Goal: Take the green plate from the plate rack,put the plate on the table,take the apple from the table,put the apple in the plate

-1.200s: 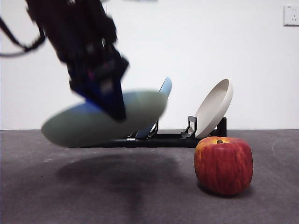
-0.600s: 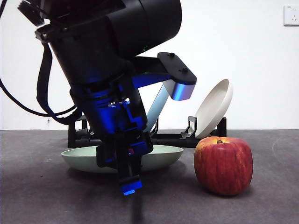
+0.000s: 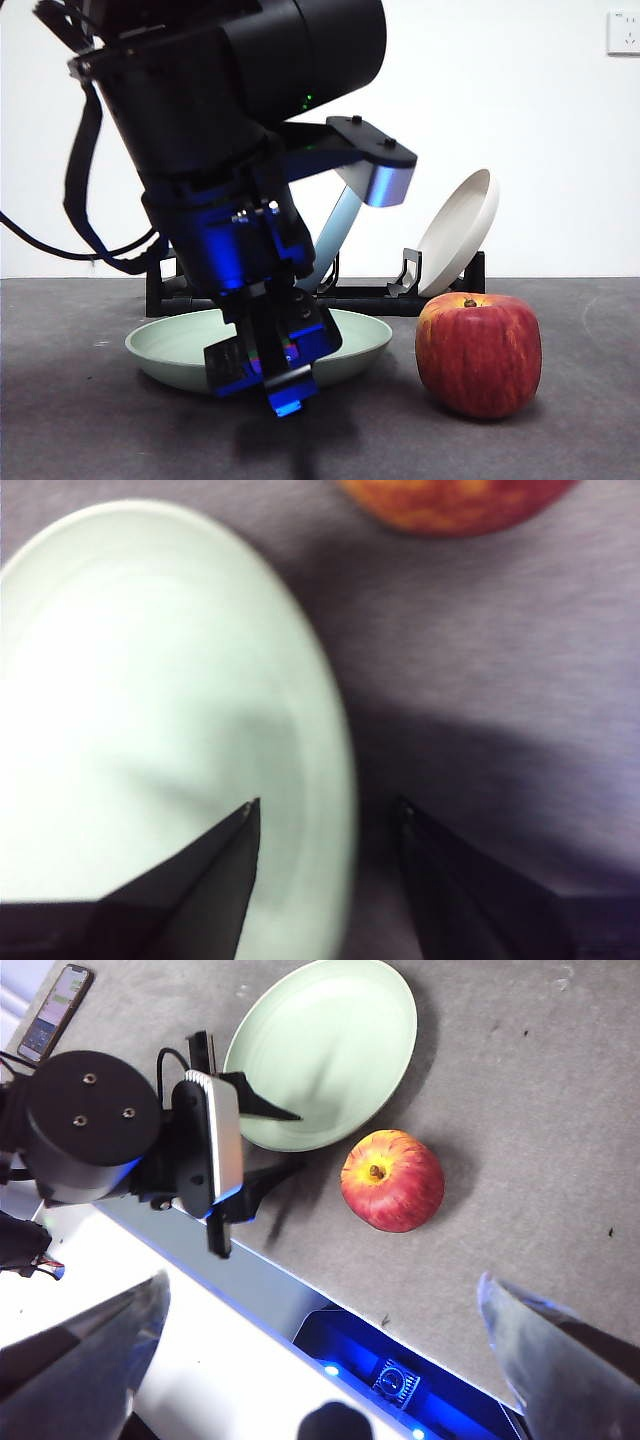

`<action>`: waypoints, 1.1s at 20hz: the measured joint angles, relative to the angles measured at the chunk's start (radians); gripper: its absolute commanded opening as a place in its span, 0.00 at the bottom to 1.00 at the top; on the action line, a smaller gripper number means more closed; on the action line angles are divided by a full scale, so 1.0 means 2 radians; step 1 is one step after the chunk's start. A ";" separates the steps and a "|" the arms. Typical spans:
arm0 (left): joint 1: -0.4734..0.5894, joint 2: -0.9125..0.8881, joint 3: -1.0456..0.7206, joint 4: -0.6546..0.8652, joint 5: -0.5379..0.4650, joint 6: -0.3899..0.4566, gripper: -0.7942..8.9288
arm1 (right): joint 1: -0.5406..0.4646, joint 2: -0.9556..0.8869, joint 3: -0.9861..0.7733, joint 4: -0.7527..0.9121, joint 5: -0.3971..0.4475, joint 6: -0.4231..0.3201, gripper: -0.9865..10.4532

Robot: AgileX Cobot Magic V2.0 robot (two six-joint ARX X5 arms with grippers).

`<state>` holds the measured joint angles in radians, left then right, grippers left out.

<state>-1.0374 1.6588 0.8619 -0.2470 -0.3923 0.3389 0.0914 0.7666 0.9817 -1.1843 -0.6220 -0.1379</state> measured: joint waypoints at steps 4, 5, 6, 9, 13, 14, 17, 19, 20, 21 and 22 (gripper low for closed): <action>-0.002 -0.048 0.033 -0.056 0.004 -0.035 0.31 | 0.001 0.011 0.000 0.002 0.000 0.001 0.72; -0.003 -0.065 0.047 -0.067 0.004 -0.045 0.31 | 0.004 0.017 0.000 0.008 0.000 0.002 0.72; -0.006 -0.083 0.064 -0.081 0.004 -0.055 0.31 | 0.009 0.026 0.000 0.019 0.000 0.004 0.72; -0.010 -0.125 0.108 -0.147 0.010 -0.084 0.31 | 0.033 0.061 0.000 0.049 0.003 0.006 0.72; -0.010 -0.189 0.173 -0.228 0.072 -0.136 0.31 | 0.098 0.134 0.000 0.098 0.078 0.006 0.72; -0.010 -0.203 0.184 -0.238 0.087 -0.147 0.31 | 0.117 0.155 0.000 0.112 0.094 0.006 0.72; -0.010 -0.236 0.208 -0.280 0.117 -0.169 0.31 | 0.169 0.214 0.000 0.152 0.138 0.006 0.72; -0.010 -0.251 0.215 -0.305 0.121 -0.176 0.31 | 0.198 0.253 0.000 0.167 0.171 0.009 0.72; -0.010 -0.256 0.215 -0.313 0.122 -0.179 0.31 | 0.206 0.267 0.000 0.174 0.183 0.010 0.72; -0.010 -0.261 0.215 -0.318 0.122 -0.180 0.31 | 0.213 0.277 0.000 0.179 0.192 0.011 0.72; -0.010 -0.266 0.215 -0.323 0.122 -0.183 0.31 | 0.219 0.289 0.000 0.184 0.196 0.011 0.72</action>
<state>-1.0569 1.1275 1.2926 -0.8936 -0.1493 -0.0273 0.5297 1.3441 0.9817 -0.8154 -0.2295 -0.1154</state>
